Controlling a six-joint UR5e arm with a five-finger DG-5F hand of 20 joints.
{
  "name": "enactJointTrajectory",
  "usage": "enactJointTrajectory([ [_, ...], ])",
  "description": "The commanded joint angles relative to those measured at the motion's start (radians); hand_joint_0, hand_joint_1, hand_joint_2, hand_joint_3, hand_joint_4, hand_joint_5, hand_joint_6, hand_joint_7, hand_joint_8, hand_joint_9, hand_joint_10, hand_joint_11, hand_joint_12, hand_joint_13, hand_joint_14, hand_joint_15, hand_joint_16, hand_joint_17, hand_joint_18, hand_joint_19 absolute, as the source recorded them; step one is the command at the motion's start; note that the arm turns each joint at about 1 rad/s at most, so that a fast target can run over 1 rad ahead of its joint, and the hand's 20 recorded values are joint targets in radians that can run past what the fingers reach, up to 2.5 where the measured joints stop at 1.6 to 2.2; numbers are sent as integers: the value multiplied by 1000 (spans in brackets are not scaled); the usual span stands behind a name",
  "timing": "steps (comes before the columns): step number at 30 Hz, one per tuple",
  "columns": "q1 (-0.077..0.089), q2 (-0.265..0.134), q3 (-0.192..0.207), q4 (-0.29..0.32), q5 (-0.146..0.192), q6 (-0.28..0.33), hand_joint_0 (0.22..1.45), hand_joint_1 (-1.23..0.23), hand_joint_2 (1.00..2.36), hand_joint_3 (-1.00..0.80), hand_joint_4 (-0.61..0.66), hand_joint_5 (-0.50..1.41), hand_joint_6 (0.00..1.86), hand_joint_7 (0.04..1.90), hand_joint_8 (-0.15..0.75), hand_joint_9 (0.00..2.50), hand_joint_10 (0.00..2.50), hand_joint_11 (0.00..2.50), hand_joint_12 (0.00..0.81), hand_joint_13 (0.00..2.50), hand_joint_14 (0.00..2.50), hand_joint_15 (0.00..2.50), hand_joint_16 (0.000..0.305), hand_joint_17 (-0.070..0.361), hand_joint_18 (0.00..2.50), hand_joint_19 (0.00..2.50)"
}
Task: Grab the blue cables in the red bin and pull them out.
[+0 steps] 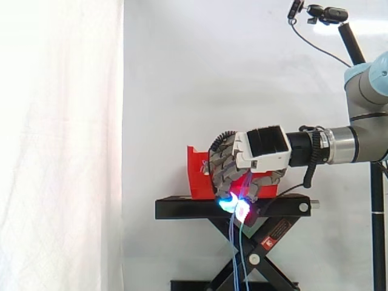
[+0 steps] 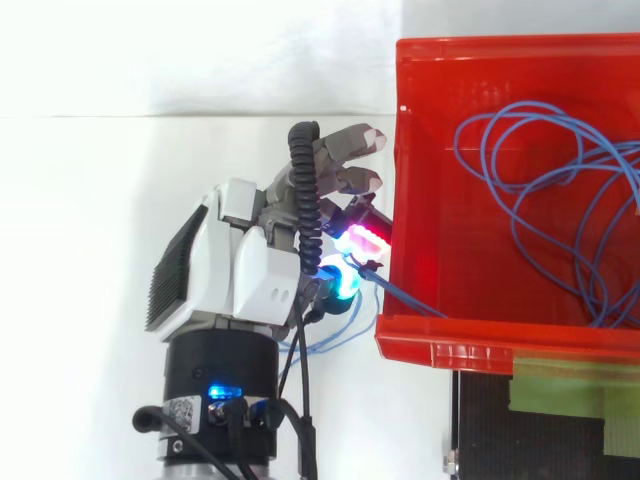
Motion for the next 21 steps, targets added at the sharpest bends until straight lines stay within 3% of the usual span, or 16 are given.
enactJointTrajectory([
  [1,3,-1,-1,-1,3,29,913,-792,1000,-1000,19,876,791,713,257,962,20,519,337,739,16,403,40,89,559,453],
  [9,11,-1,0,-1,6,102,912,-792,1000,-1000,22,874,788,720,257,958,19,529,337,740,16,408,40,89,559,446],
  [18,19,1,0,-3,4,124,912,-792,1000,-1000,16,875,786,703,258,958,20,526,338,738,16,406,40,89,560,448],
  [21,26,1,0,-4,6,175,911,-792,1000,-1000,18,876,779,708,258,960,19,526,338,739,16,407,39,89,560,446],
])
